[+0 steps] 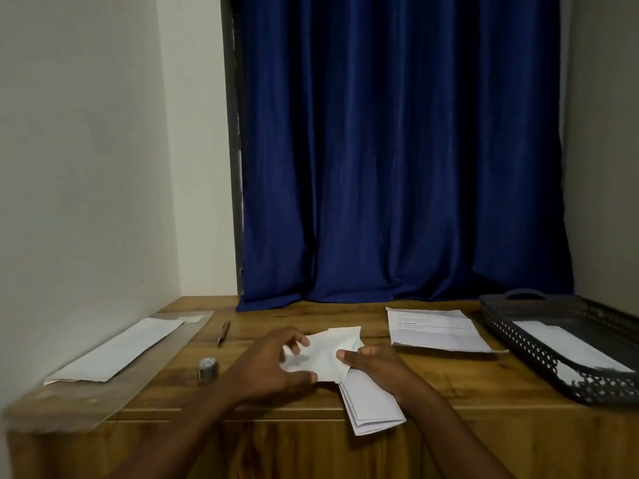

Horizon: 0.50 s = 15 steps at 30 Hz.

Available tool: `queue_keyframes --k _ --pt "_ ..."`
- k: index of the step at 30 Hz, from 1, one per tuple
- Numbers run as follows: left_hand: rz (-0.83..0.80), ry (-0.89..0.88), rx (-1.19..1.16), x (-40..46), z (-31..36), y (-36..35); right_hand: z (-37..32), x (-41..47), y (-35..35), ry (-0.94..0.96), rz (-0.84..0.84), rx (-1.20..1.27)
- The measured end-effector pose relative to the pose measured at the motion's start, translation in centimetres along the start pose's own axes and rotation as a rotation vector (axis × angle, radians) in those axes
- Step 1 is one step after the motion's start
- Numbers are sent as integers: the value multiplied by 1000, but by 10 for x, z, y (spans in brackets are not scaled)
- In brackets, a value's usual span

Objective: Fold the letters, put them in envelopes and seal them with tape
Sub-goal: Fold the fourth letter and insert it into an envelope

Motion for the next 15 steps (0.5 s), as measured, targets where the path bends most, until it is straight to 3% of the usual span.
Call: queue_keyframes --k 3,5,10,15 --pt "-182 -131 71 4 11 -22 0 -1 0 6 0 -14" --pt "-218 -172 110 10 20 -34 -2 -3 -1 17 -3 -22" --pt "-158 -265 168 26 38 -46 -4 -6 -3 45 -24 4" --pt "-70 -206 12 37 31 -59 -7 -6 -4 79 -37 -19"
Point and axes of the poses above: each hand's wrist, its own x-axis towards the middle knuckle, its own y-axis out of the back of the hand, z = x × y, the point moved 8 cm from there along x, towards the middle knuckle, and after that the axes turned 8 degrees about x, right-handed, at the moved point
